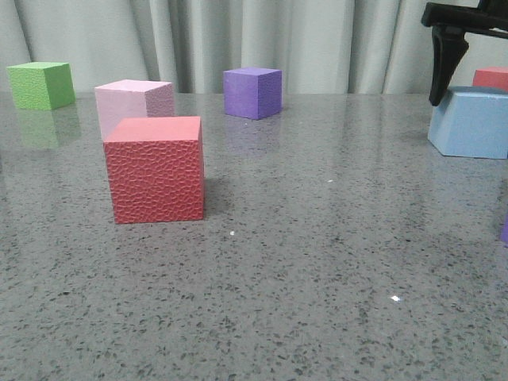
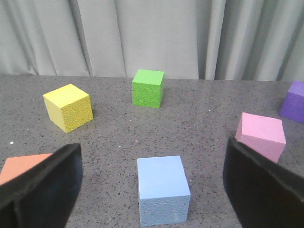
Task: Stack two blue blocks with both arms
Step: 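Lower the right gripper over the light blue cube and close on it, then lift the light blue cube with the right gripper and carry it toward the center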
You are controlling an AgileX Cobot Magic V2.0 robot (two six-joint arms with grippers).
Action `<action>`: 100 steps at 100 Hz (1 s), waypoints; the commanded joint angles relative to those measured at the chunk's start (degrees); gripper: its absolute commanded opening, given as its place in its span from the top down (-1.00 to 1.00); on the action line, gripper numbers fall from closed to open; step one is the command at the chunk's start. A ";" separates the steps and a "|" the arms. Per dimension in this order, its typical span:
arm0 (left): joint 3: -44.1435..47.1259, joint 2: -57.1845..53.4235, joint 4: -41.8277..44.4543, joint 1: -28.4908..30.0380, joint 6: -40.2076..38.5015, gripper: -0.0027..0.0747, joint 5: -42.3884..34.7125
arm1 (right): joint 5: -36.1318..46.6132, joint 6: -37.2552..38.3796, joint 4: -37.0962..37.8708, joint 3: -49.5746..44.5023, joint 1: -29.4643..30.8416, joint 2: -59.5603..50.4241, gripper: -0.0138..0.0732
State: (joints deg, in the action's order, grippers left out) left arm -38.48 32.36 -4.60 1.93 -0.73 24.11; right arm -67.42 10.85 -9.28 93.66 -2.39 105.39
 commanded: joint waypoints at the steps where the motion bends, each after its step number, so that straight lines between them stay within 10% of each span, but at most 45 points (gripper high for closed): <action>1: -2.33 0.51 -0.45 0.06 -0.02 -0.58 -4.45 | 0.80 -0.06 -0.57 1.90 0.17 -2.21 -0.80; 41: -2.33 0.51 -0.45 0.06 -0.02 -0.58 -4.82 | 0.46 -0.16 -0.57 1.90 0.17 -1.93 -0.41; 100: -2.33 0.51 -0.45 0.06 -0.02 -0.58 -4.82 | 0.39 -0.16 -0.57 1.90 0.10 -2.05 -0.41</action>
State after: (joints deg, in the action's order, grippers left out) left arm -38.48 32.36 -4.60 1.93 -0.73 24.02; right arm -67.52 10.85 -9.28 93.66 -2.39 106.17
